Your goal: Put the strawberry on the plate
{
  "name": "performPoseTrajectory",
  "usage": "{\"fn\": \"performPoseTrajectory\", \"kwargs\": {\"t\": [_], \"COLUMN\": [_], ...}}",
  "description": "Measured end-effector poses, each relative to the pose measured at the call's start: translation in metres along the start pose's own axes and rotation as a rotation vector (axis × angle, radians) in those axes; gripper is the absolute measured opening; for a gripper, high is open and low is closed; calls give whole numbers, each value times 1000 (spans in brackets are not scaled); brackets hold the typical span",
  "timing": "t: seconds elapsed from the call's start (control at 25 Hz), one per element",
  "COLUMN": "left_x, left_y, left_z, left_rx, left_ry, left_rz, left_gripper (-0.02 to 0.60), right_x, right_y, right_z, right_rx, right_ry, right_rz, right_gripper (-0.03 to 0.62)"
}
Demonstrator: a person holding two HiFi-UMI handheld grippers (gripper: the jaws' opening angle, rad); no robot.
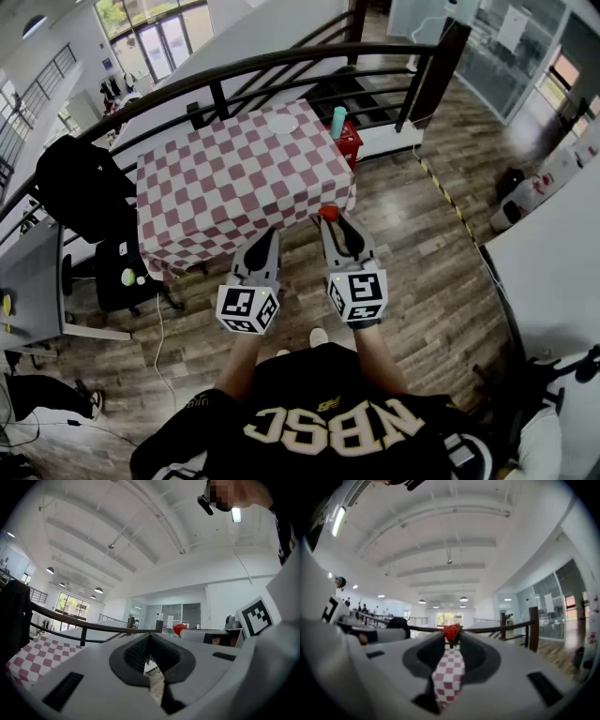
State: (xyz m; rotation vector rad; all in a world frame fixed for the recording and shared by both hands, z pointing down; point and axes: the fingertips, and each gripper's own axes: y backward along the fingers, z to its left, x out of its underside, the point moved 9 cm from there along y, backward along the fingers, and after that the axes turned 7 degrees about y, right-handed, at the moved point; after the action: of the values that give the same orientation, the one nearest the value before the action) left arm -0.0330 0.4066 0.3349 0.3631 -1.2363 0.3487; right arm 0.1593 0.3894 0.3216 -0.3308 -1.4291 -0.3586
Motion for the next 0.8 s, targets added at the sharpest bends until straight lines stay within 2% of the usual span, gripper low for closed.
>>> {"fn": "performPoseTrajectory", "kwargs": {"t": [0.32, 0.52, 0.8], "left_x": [5, 10, 32], "left_y": [-30, -55, -60], "left_z": [-17, -31, -33], "left_rx": [2, 14, -33], "left_ry": [-14, -38, -61], "left_rz": [-11, -15, 43], "left_gripper": [12, 12, 12], "right_x": [2, 10, 37], "right_y": [-2, -3, -2], "right_z": [-34, -65, -89], "right_rx": [-2, -2, -5], "right_ry": [0, -42, -100], "right_rz": [-20, -44, -26], "right_gripper": [107, 107, 107]}}
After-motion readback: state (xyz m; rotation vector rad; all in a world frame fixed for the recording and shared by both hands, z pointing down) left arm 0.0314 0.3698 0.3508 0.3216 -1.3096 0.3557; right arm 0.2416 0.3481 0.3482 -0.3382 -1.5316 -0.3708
